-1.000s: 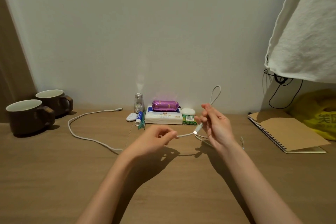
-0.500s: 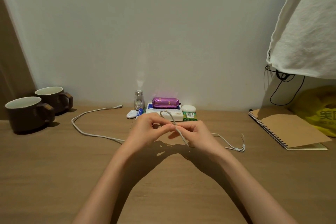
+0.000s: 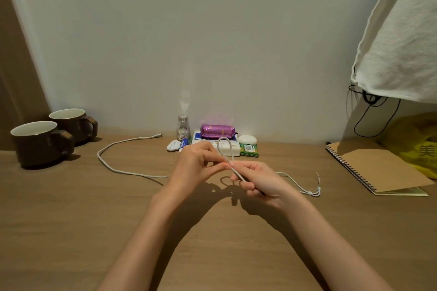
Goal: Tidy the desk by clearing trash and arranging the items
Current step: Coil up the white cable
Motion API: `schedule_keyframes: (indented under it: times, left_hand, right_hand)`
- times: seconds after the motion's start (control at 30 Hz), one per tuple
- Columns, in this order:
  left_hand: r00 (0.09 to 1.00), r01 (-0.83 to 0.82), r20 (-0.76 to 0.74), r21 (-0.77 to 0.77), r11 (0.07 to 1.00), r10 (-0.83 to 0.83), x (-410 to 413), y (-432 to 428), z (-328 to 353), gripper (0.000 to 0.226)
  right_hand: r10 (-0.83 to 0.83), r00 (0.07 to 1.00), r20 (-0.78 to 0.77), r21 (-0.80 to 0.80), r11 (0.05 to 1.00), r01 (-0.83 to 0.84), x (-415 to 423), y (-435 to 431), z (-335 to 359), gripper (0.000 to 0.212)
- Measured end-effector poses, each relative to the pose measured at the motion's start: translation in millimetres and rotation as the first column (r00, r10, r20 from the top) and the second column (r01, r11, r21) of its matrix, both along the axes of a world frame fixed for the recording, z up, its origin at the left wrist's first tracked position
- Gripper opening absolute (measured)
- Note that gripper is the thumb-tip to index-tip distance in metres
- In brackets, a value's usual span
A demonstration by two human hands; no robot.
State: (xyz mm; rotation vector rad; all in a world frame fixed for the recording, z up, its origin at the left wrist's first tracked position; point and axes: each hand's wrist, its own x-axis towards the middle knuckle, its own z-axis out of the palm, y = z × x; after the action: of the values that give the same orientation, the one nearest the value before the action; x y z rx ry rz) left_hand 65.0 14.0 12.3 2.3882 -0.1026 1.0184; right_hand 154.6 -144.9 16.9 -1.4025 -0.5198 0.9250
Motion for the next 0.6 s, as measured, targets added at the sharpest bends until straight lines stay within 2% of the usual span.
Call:
schedule_keyframes:
  times: [0.1,0.17,0.23,0.33,0.43,0.6]
  left_hand:
    - [0.999,-0.015,0.051,0.012,1.000,0.014,-2.7,-0.5,3.5,0.016]
    - [0.996,-0.042,0.075,-0.046,0.998,0.045,-3.8,2.6,4.5,0.025]
    - [0.997,-0.059,0.037,-0.049,0.997,0.061,-2.0,6.5,1.8,0.041]
    - [0.989,-0.097,-0.099,0.165,0.981,0.114,-0.8,6.9,-3.9,0.057]
    - [0.965,-0.128,-0.184,0.285,0.950,0.185,-3.1,5.2,-5.5,0.046]
    - [0.977,-0.096,-0.153,0.322,0.942,0.152,-1.2,11.7,-10.8,0.025]
  right_hand:
    - [-0.012,0.989,0.148,-0.038,0.999,0.018,1.3,0.4,0.7,0.024]
    - [-0.032,0.953,0.300,-0.078,0.995,0.059,3.4,-1.6,2.9,0.025]
    - [-0.020,0.919,0.393,-0.098,0.993,0.064,5.3,-5.4,4.9,0.027]
    - [0.046,0.873,0.485,-0.171,0.984,0.043,6.5,-8.9,7.1,0.028]
    - [0.087,0.831,0.550,-0.223,0.974,0.046,8.3,-9.6,7.4,0.031]
    - [0.199,0.771,0.606,-0.252,0.966,-0.051,9.3,-12.0,11.5,0.035]
